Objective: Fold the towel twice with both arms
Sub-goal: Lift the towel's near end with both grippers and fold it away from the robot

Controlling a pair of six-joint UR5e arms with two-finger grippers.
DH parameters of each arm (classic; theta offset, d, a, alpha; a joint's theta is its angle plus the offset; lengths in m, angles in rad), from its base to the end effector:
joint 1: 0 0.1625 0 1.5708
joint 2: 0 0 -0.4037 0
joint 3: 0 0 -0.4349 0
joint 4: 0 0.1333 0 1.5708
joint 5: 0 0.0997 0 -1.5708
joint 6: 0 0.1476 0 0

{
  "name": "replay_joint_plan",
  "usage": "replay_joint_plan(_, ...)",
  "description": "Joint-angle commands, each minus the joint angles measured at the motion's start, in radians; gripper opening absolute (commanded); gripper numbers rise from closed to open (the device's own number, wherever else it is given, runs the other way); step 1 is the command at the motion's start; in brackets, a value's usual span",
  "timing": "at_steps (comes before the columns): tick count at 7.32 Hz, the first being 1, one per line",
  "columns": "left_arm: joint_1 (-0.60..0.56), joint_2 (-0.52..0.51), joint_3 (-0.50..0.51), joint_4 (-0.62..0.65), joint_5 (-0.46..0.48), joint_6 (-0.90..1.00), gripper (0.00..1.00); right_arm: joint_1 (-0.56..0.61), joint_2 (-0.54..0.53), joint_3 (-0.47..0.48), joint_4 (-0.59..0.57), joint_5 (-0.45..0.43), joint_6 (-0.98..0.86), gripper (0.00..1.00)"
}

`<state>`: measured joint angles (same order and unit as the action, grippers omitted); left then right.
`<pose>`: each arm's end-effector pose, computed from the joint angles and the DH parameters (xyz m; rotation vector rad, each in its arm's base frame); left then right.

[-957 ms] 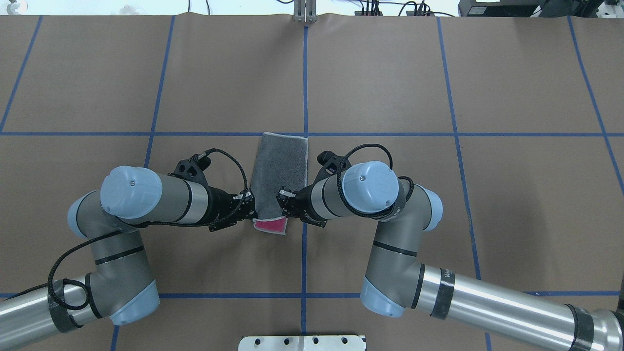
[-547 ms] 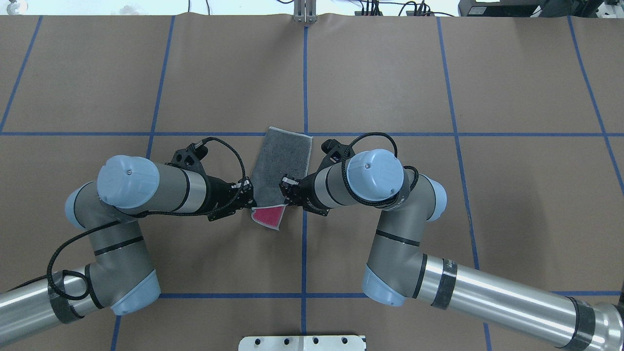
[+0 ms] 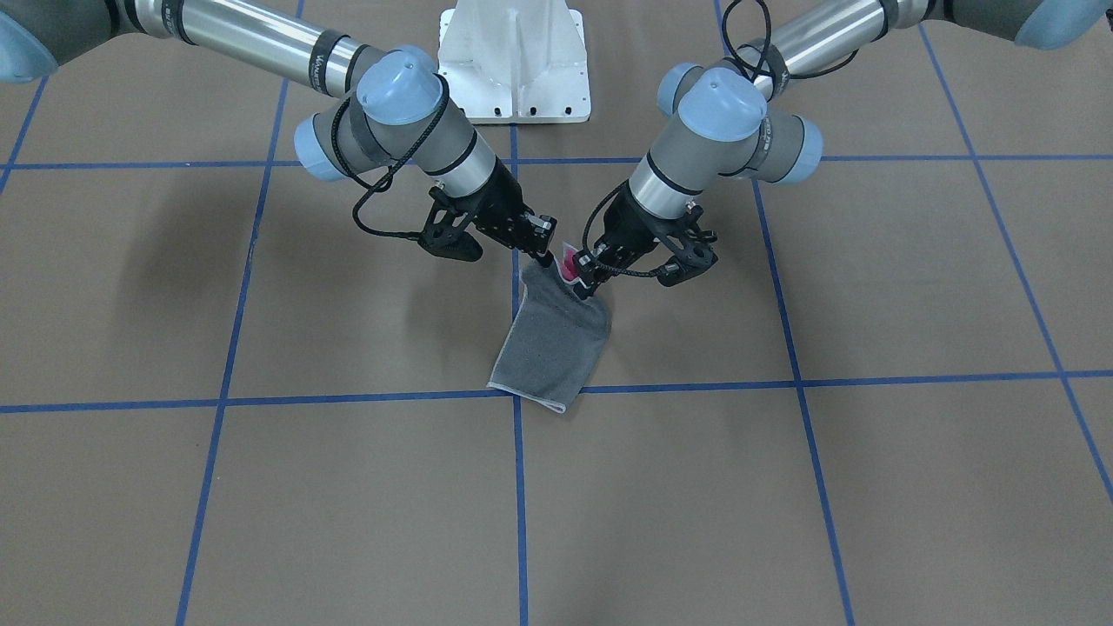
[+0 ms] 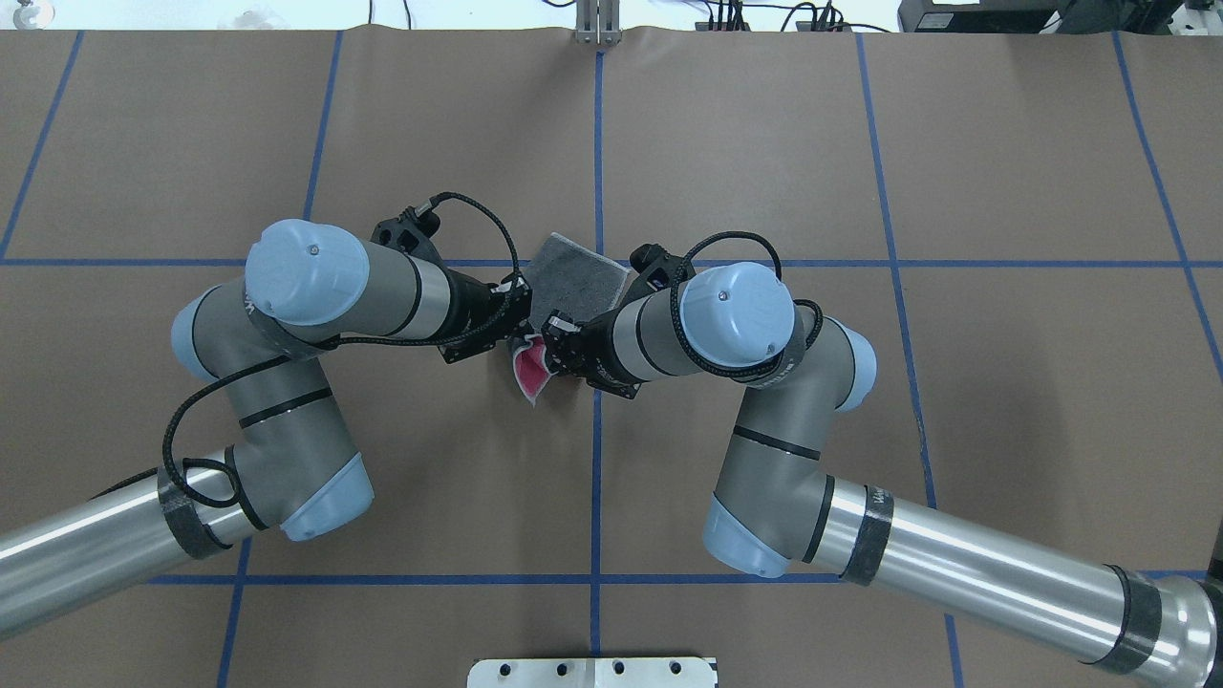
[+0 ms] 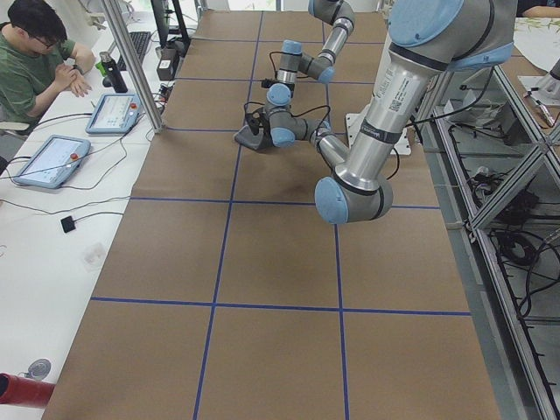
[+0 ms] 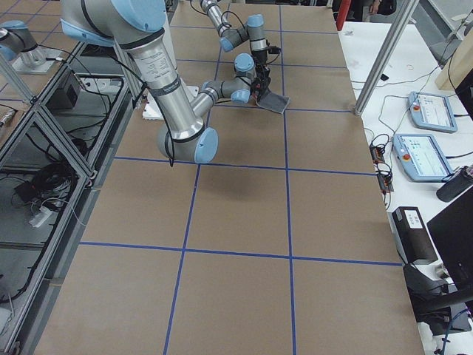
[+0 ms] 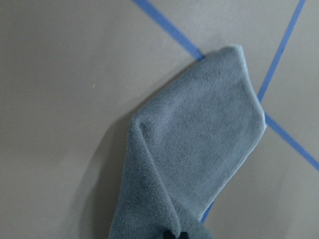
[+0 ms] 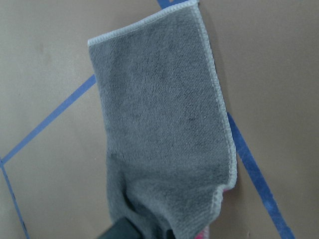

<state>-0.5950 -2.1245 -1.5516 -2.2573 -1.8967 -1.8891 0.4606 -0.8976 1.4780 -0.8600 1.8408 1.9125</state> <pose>0.5746 -0.4928 0.2386 -0.1165 1.2566 -0.5929 -0.6566 -0.4307 0.1831 -0.1565 -1.3095 0.5105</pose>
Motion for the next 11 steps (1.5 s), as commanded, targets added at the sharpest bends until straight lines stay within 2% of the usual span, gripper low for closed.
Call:
replay_joint_plan(1, -0.014, -0.003, 0.01, -0.002, -0.016, 0.001, 0.0, 0.0, -0.001, -0.002, -0.001, 0.0, -0.001, 0.0)
replay_joint_plan(3, -0.019, -0.003, 0.008, -0.002, -0.028, 0.001, 0.0, 0.0, 0.011, -0.002, -0.001, 0.0, -0.006, 0.0)
replay_joint_plan(4, -0.02, -0.002, 0.007, 0.002, -0.06, -0.001, 0.0, 0.0, 0.025, -0.008, -0.001, -0.002, -0.007, 0.34)
replay_joint_plan(5, -0.023, -0.002, 0.004, 0.002, -0.071, -0.001, 0.0, -0.002, 0.029, -0.01, 0.001, -0.006, -0.007, 0.99)
replay_joint_plan(8, -0.022, -0.003, 0.004, 0.004, -0.071, -0.002, 0.0, 0.035, 0.017, 0.005, 0.007, -0.002, -0.012, 1.0)
replay_joint_plan(9, -0.023, -0.005, 0.005, 0.004, -0.071, -0.002, 0.0, 0.058, -0.007, 0.004, 0.057, 0.009, -0.019, 1.0)
replay_joint_plan(10, -0.025, -0.018, 0.014, 0.004, -0.065, -0.002, 0.0, 0.082, -0.048, 0.005, 0.115, 0.058, -0.032, 1.0)
replay_joint_plan(11, -0.028, -0.052, 0.049, 0.004, -0.064, -0.005, 0.0, 0.098, -0.059, 0.004, 0.122, 0.09, -0.035, 1.0)
